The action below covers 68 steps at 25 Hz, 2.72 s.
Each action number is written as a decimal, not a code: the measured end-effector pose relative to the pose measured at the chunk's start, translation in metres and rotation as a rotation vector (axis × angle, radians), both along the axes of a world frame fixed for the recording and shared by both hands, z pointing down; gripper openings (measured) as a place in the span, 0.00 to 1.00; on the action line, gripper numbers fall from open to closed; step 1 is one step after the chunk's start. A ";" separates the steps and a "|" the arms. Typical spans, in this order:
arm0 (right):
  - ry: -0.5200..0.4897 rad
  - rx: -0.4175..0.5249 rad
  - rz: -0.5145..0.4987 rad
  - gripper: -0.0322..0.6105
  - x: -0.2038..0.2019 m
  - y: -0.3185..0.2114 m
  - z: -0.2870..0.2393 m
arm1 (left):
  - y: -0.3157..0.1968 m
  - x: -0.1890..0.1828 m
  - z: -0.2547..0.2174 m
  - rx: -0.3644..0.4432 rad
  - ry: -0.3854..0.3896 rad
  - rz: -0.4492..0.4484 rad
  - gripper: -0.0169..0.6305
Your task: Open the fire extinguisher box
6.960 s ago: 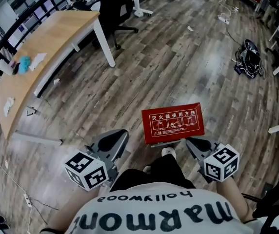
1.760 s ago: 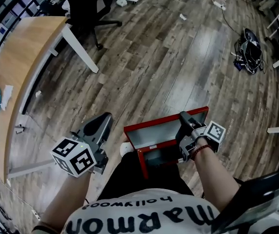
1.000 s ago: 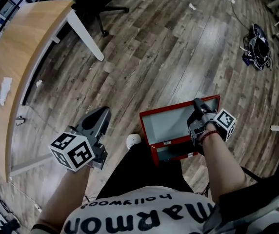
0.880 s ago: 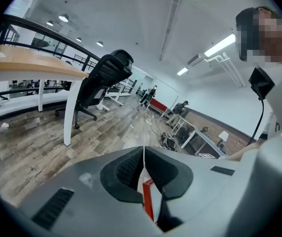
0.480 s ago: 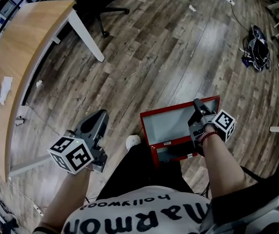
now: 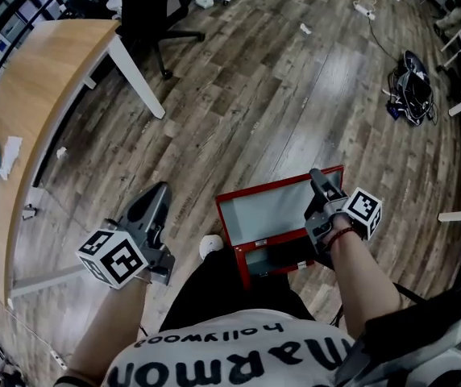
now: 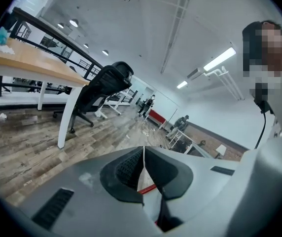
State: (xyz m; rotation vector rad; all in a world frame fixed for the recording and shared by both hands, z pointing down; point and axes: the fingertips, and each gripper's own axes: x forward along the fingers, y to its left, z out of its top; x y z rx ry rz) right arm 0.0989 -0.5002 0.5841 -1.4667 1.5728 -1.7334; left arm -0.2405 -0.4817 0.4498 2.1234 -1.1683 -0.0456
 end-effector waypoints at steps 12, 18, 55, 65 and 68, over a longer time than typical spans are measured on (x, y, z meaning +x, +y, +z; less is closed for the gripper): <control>0.482 0.358 -0.572 0.07 0.014 0.064 -0.159 | 0.037 0.123 -0.066 0.137 0.046 0.030 0.05; 0.776 0.531 -0.646 0.07 0.029 0.110 -0.223 | 0.090 0.161 -0.116 0.217 0.029 0.041 0.05; 0.875 0.610 -0.714 0.06 -0.056 0.322 -0.258 | 0.304 0.143 -0.137 0.250 -0.073 0.103 0.05; 0.904 0.603 -0.715 0.06 -0.056 0.307 -0.257 | 0.285 0.145 -0.141 0.263 -0.075 0.114 0.05; 0.910 0.601 -0.712 0.06 -0.057 0.299 -0.257 | 0.276 0.142 -0.140 0.262 -0.072 0.114 0.05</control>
